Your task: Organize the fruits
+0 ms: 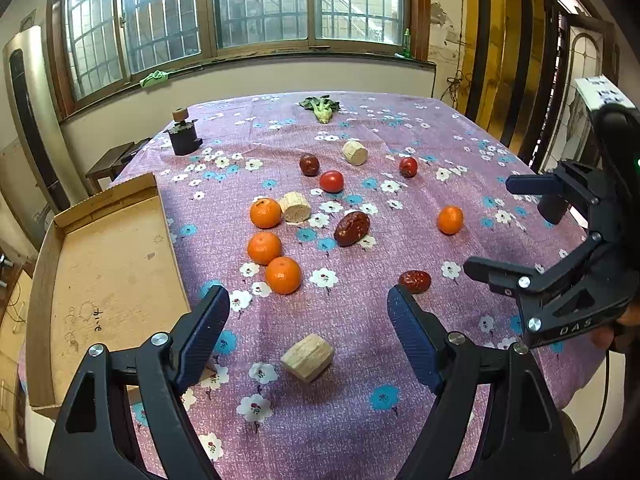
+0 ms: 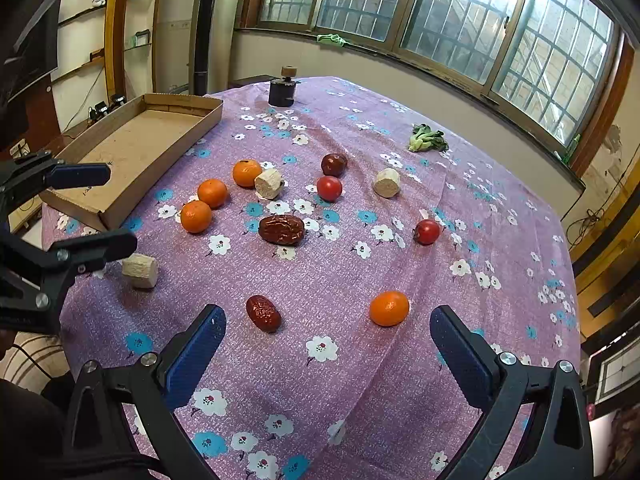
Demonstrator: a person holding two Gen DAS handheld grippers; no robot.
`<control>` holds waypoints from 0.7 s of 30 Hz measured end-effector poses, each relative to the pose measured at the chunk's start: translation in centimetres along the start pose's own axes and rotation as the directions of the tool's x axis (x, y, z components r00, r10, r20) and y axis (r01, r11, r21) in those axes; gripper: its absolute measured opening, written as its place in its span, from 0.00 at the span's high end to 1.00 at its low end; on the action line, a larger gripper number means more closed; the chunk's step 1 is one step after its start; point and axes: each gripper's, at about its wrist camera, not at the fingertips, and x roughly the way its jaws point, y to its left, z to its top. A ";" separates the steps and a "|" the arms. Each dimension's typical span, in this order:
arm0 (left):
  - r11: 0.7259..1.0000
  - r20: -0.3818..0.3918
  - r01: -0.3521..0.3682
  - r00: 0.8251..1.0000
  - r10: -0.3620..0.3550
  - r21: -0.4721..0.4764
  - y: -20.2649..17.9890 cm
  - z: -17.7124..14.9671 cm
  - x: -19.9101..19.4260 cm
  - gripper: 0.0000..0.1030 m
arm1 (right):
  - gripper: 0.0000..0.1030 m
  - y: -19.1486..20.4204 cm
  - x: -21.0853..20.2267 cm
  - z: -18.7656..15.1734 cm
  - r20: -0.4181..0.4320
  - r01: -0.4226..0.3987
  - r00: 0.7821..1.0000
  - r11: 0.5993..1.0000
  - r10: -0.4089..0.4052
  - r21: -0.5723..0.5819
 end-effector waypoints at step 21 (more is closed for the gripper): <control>1.000 -0.023 0.017 1.000 -0.017 -0.011 0.1 -1.0 0.0 0.21 | 0.00 -0.5 -0.4 0.0 0.002 -0.002 1.000 1.000 0.002 0.017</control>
